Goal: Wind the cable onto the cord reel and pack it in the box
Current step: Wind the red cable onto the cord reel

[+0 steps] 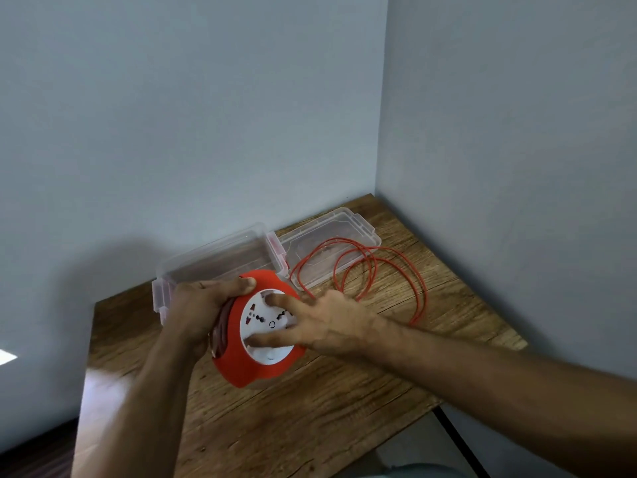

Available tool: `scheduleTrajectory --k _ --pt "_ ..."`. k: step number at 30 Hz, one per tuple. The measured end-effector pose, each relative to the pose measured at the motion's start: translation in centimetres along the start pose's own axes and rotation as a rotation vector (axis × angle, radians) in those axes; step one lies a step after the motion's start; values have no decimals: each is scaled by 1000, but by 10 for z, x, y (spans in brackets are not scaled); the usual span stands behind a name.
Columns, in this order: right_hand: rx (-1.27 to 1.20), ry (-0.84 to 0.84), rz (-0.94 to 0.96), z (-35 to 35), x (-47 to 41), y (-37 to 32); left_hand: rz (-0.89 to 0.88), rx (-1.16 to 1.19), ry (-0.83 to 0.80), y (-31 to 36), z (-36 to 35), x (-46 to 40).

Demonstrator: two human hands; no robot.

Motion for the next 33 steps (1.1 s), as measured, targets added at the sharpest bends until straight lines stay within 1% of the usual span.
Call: scheduleTrajectory --k 2,3,6,8,9,10,11,12,13,14,15,16,17,18,19,20,22,26,28,31,32,33 --pt "-72 97 -152 -6 1 -10 3 4 65 -2 -5 3" --pt "-208 90 -292 -9 0 -16 -9 -10 100 -3 -8 4" --pt "-762 59 -860 -11 -7 -39 -55 -63 208 -7 -18 8" --pt "-1168 -4 -1235 -11 -17 -50 -94 -123 224 -10 -25 14" --pt "-1429 -44 -1397 -12 -21 -53 -123 -159 218 -11 -28 17" --pt "-1686 -92 -1518 -11 -24 -53 -156 -189 216 -12 -31 20" --pt "-1849 -134 -1565 -10 -25 -52 -186 -215 219 -12 -31 22" --pt "-1896 -159 -1541 -8 -24 -50 -205 -236 228 -11 -31 24" --pt "-1842 -153 -1481 -5 -22 -47 -204 -246 235 -10 -29 26" --pt "-1645 -118 -1390 -2 -17 -42 -186 -226 233 -8 -26 26" --pt "-1318 -78 -1262 0 -10 -36 -158 -180 221 -7 -22 26" --pt "-927 -29 -1077 3 -3 -29 -131 -123 208 -5 -18 25" --pt "-598 26 -843 4 4 -24 -114 -78 198 -3 -14 24" --pt "-381 62 -601 6 9 -19 -105 -60 185 0 -10 23" --pt "-257 62 -382 7 12 -14 -107 -64 166 3 -7 22" --pt "-202 36 -205 8 15 -9 -111 -86 141 5 -5 21" --pt "-160 -13 0 11 13 2 -98 -142 78 10 -2 20" --pt "-28 -50 207 10 2 10 -40 -179 -26 17 -4 18" --pt "-9 -89 262 10 -3 13 -20 -195 -43 19 -6 17" --pt "21 -90 308 11 -7 15 -30 -224 -31 18 -8 16" --pt "28 -85 269 10 -9 13 -38 -218 -7 18 -9 16" --pt "9 -59 167 8 -10 11 -46 -195 26 18 -9 17"
Point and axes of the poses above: each hand's wrist, its own x-axis away from the middle knuckle, its own z-axis out of the back of the hand, y = z × x, the point moved 1 cm from there along -x, towards the middle knuckle, and after that the axes turned 4 degrees about -z, right-handed, at the moved point
